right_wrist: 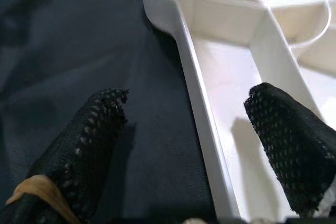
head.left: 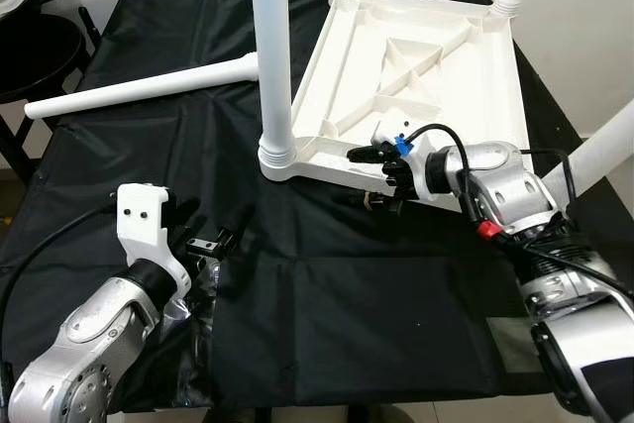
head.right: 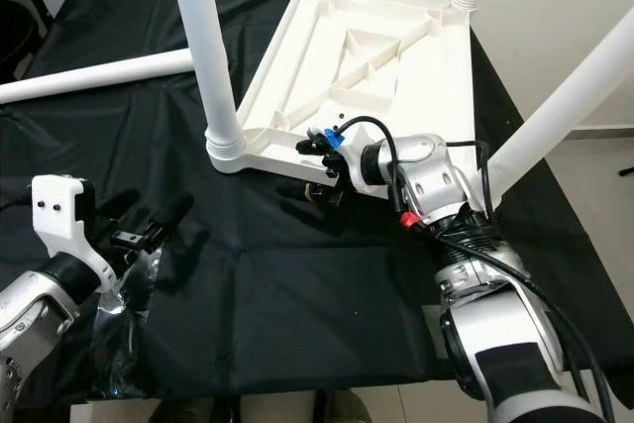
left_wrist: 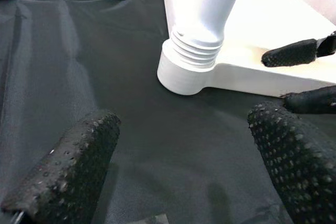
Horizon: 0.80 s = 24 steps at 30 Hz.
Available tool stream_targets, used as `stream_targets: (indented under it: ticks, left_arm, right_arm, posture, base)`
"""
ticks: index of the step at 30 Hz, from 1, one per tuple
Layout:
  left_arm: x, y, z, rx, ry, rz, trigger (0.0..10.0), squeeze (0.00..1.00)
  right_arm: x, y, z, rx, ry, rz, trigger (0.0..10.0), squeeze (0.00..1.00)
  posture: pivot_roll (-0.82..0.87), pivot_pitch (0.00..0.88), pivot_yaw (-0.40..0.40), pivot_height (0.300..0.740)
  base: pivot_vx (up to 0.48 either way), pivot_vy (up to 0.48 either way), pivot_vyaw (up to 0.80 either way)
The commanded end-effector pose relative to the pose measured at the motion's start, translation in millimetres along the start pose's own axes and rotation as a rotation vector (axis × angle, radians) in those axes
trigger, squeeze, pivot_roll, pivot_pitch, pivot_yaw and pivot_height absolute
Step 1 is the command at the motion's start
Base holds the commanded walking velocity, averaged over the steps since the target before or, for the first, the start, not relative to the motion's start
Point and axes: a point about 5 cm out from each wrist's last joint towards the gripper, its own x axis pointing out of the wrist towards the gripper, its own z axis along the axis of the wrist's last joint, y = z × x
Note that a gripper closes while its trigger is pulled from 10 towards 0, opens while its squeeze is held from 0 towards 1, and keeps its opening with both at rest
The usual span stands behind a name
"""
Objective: Building children table
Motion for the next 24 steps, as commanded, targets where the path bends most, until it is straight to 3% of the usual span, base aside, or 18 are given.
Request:
stream_targets:
  ticks: [1,6,7,8,16,24]
  left_arm:
    - [-4.3,-2.2,-2,0.008,0.015,0.011,10.0,0.00]
    - [-6.4,-5.6,2,0.020,0.004,0.012,10.0,0.00]
    - [-6.6,-6.1,3,0.023,0.002,0.011,10.0,0.00]
    - [-6.6,-6.6,4,0.024,-0.001,0.011,10.0,0.00]
    - [-6.7,-8.1,6,0.025,-0.007,0.008,10.0,0.00]
    - [-4.6,-9.3,7,0.027,-0.005,-0.003,10.0,0.00]
  right_arm:
    - [2.1,-3.5,-1,-0.029,0.026,-0.004,10.0,0.00]
    - [6.1,-3.6,-14,-0.070,0.135,0.042,10.0,0.00]
    - [6.4,-3.1,-15,-0.074,0.148,0.051,8.5,0.00]
    - [6.7,-3.4,-16,-0.074,0.156,0.064,0.0,0.00]
    - [5.6,-3.8,-19,-0.067,0.172,0.094,0.0,0.00]
    - [0.2,0.4,-19,-0.125,0.156,0.213,0.0,0.00]
  posture:
    - [0.08,0.305,-0.040,0.740]
    - [0.07,0.315,-0.040,0.740]
    - [0.07,0.316,-0.041,0.740]
    - [0.07,0.319,-0.042,0.740]
    - [0.07,0.321,-0.043,0.740]
    - [0.06,0.314,-0.041,0.740]
  base:
    - [0.000,0.000,0.00]
    - [0.000,0.000,0.00]
    - [0.000,0.000,0.00]
    - [0.000,0.000,0.00]
    - [0.000,0.000,0.00]
    - [0.000,0.000,0.00]
